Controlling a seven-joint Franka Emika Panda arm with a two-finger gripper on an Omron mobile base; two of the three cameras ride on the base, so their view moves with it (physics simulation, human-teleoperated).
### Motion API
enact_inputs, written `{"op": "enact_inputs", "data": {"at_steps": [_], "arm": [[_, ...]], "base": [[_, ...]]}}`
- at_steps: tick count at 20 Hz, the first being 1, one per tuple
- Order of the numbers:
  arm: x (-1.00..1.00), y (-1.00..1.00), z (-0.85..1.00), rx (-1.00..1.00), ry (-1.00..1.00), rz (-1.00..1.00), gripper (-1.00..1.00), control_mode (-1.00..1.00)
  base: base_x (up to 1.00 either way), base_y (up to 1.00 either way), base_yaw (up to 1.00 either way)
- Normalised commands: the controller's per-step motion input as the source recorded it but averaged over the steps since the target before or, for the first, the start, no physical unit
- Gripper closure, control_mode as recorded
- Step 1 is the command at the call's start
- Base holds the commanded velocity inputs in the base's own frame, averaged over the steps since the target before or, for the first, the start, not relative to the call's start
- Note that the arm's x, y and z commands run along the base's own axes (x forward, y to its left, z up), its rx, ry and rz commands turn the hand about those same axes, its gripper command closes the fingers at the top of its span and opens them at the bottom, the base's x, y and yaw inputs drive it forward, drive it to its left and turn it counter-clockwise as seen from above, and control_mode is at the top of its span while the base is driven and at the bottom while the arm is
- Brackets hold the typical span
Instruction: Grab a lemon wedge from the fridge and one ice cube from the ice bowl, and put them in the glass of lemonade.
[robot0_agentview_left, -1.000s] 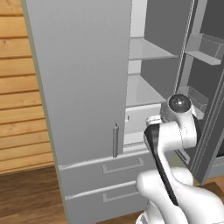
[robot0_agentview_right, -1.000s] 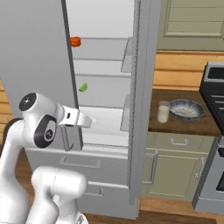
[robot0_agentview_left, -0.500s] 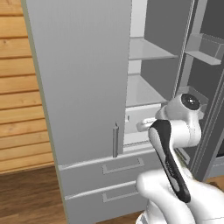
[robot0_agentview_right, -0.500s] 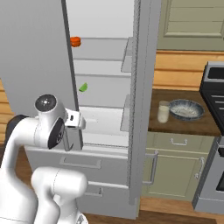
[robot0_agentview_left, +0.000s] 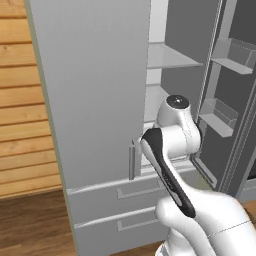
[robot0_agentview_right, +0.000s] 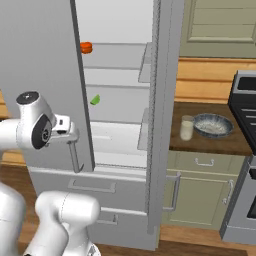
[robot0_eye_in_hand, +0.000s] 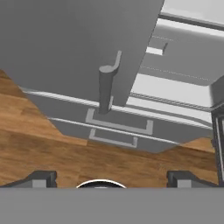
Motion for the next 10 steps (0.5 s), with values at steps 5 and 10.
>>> {"op": "enact_inputs", "data": {"at_steps": [5, 10], "arm": [[0.43, 0.69, -0.38, -0.02, -0.04, -0.07, -1.0, -1.0], [0.8, 0.03, -0.41, 0.03, 0.0, -0.08, -1.0, -1.0]], "base": [[0.0, 0.0, 0.0], [0.0, 0.0, 0.0]]}}
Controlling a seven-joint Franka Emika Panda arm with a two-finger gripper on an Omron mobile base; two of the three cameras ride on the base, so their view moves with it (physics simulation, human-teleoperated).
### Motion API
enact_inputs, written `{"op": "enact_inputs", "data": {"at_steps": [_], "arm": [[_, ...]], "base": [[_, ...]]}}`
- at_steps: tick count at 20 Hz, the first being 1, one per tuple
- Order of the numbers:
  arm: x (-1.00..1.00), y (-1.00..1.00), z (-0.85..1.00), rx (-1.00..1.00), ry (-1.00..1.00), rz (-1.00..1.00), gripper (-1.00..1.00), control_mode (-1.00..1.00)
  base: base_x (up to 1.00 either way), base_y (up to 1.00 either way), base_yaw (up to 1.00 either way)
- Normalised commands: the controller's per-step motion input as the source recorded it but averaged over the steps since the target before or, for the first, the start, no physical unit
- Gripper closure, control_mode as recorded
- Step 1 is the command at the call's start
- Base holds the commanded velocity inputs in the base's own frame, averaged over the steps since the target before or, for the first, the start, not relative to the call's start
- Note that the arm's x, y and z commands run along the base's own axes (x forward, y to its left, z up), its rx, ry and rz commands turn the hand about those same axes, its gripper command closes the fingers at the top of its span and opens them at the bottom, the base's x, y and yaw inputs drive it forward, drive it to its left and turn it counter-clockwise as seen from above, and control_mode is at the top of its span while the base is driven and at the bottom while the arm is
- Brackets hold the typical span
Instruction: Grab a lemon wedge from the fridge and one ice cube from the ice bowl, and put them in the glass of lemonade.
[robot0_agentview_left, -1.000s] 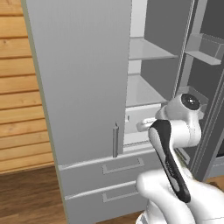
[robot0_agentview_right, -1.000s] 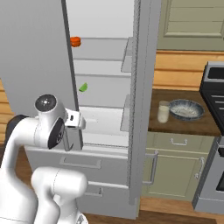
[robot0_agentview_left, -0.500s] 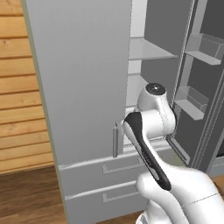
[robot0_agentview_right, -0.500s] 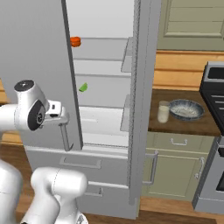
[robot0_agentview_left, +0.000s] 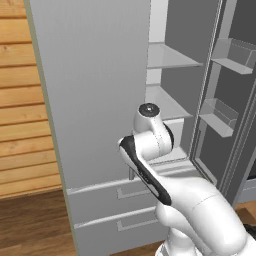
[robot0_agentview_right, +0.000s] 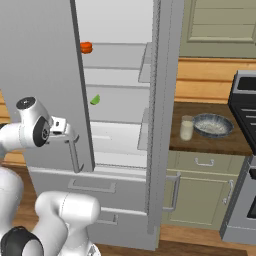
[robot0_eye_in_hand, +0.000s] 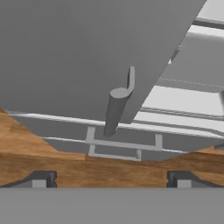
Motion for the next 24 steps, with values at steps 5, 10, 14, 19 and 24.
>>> {"op": "enact_inputs", "data": {"at_steps": [5, 10, 14, 19, 24], "arm": [[0.4, -0.05, -0.53, 0.08, 0.0, -0.08, -1.0, -1.0], [0.25, 0.0, -0.55, 0.06, 0.0, 0.0, -1.0, -1.0], [0.24, 0.0, -0.22, 0.01, 0.0, 0.0, -1.0, -1.0], [0.2, -0.01, -0.11, 0.0, -0.01, 0.0, -1.0, -1.0], [0.4, 0.0, 0.0, 0.0, 0.0, 0.0, -1.0, -1.0]], "base": [[0.0, 0.0, 0.0], [0.0, 0.0, 0.0], [0.0, 0.0, 0.0], [0.0, 0.0, 0.0], [0.0, 0.0, 0.0]]}}
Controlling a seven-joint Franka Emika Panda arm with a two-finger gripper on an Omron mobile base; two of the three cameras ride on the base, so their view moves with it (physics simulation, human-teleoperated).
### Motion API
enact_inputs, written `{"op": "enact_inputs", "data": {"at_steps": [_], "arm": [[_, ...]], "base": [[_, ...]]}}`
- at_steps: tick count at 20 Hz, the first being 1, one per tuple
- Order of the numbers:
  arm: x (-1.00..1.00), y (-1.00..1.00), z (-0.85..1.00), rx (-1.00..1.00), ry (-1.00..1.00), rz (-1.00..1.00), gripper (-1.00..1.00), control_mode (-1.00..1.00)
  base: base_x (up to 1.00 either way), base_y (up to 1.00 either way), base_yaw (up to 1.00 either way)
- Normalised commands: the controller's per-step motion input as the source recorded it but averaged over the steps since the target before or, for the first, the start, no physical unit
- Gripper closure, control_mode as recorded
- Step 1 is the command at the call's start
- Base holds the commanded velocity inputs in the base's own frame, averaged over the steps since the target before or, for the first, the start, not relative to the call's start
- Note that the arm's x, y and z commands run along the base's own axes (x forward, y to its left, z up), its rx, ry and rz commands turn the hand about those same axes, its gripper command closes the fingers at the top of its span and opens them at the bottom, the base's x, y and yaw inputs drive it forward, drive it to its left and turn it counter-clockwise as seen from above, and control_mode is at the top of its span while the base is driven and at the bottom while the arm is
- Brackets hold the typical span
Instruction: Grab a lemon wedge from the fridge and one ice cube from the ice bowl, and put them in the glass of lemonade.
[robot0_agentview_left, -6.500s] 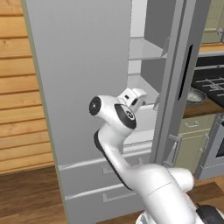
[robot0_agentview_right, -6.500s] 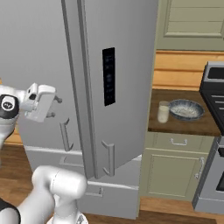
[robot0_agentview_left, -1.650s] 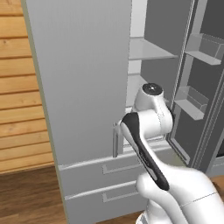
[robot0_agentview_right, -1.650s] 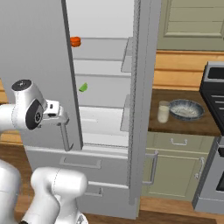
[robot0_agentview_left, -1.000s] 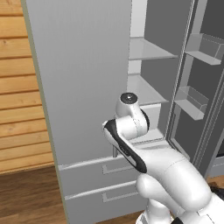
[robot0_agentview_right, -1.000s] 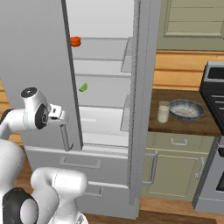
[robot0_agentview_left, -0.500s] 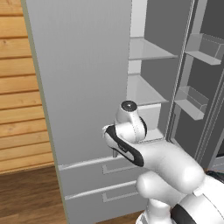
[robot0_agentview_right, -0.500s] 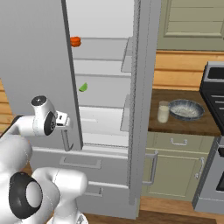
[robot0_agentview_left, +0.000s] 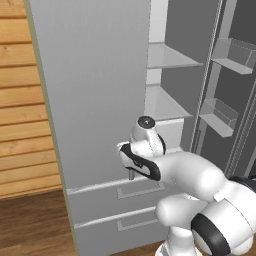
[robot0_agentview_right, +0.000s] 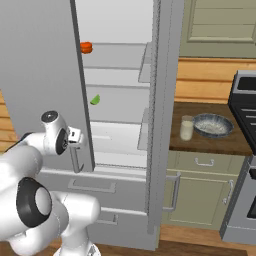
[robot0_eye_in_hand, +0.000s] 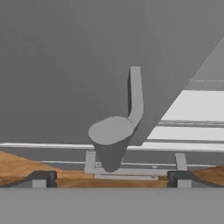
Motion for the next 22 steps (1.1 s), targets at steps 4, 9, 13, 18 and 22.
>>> {"op": "enact_inputs", "data": {"at_steps": [4, 9, 13, 18, 22], "arm": [[0.52, 0.0, -0.03, 0.0, 0.0, 0.0, -1.0, -1.0], [0.27, 0.0, -0.29, 0.0, 0.0, 0.0, -1.0, -1.0], [0.09, 0.0, -0.23, 0.0, 0.0, 0.0, -1.0, -1.0], [0.02, 0.0, -0.36, 0.0, -0.07, 0.0, -1.0, -1.0], [0.01, 0.0, -0.3, 0.0, -0.07, 0.0, -1.0, -1.0]], "base": [[0.0, 0.0, 0.0], [0.0, 0.0, 0.0], [0.0, 0.0, 0.0], [0.0, 0.0, 0.0], [0.0, 0.0, 0.0]]}}
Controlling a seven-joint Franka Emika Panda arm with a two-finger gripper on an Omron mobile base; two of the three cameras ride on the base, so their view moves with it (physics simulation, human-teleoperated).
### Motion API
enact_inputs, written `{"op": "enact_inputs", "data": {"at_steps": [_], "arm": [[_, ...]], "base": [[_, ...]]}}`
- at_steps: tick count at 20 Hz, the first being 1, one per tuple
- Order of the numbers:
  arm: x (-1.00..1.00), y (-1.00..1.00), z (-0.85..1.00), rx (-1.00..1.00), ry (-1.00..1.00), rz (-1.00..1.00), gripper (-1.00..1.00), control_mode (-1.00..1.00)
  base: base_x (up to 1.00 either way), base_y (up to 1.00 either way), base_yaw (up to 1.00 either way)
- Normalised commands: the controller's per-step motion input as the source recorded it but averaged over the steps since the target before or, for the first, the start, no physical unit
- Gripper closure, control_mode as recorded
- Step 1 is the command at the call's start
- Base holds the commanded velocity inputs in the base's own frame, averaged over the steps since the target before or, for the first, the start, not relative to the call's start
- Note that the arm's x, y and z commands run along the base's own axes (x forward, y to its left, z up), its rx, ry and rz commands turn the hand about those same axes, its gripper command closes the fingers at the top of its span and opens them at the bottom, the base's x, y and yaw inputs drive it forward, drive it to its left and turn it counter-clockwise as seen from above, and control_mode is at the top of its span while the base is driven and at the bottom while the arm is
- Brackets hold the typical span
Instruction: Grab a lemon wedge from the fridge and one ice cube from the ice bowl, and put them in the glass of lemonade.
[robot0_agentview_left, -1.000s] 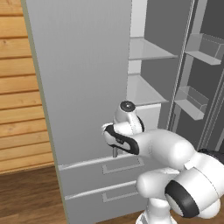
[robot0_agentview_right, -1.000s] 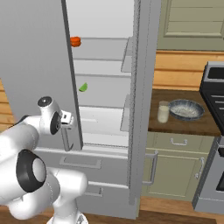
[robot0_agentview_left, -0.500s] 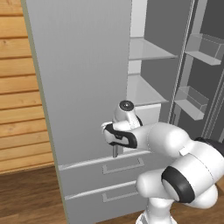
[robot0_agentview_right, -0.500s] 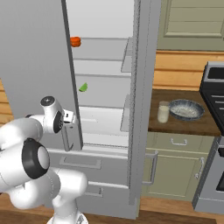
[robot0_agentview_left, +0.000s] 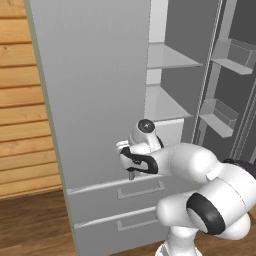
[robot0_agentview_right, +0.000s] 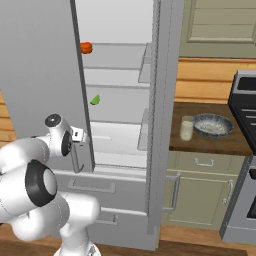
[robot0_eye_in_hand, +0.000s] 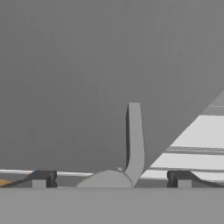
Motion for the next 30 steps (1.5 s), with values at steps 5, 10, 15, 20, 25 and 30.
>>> {"op": "enact_inputs", "data": {"at_steps": [5, 10, 15, 20, 25, 30], "arm": [[0.0, 0.0, -0.02, 0.0, 0.0, 0.0, 1.0, -1.0], [0.0, 0.07, -0.04, 0.0, 0.03, 0.0, 1.0, -1.0], [0.0, 0.36, 0.0, 0.0, 0.0, 0.0, 1.0, -1.0], [-0.09, 0.52, 0.0, 0.0, 0.0, 0.0, 1.0, -1.0], [-0.55, 0.47, 0.06, 0.0, 0.0, 0.05, 1.0, -1.0], [-0.8, 0.38, 0.19, 0.0, 0.0, 0.09, 1.0, -1.0]], "base": [[0.0, 0.0, 0.0], [0.0, 0.0, 0.0], [0.0, 0.0, 0.0], [0.0, 0.0, 0.0], [0.0, 0.0, 0.0], [0.0, 0.0, 0.0]]}}
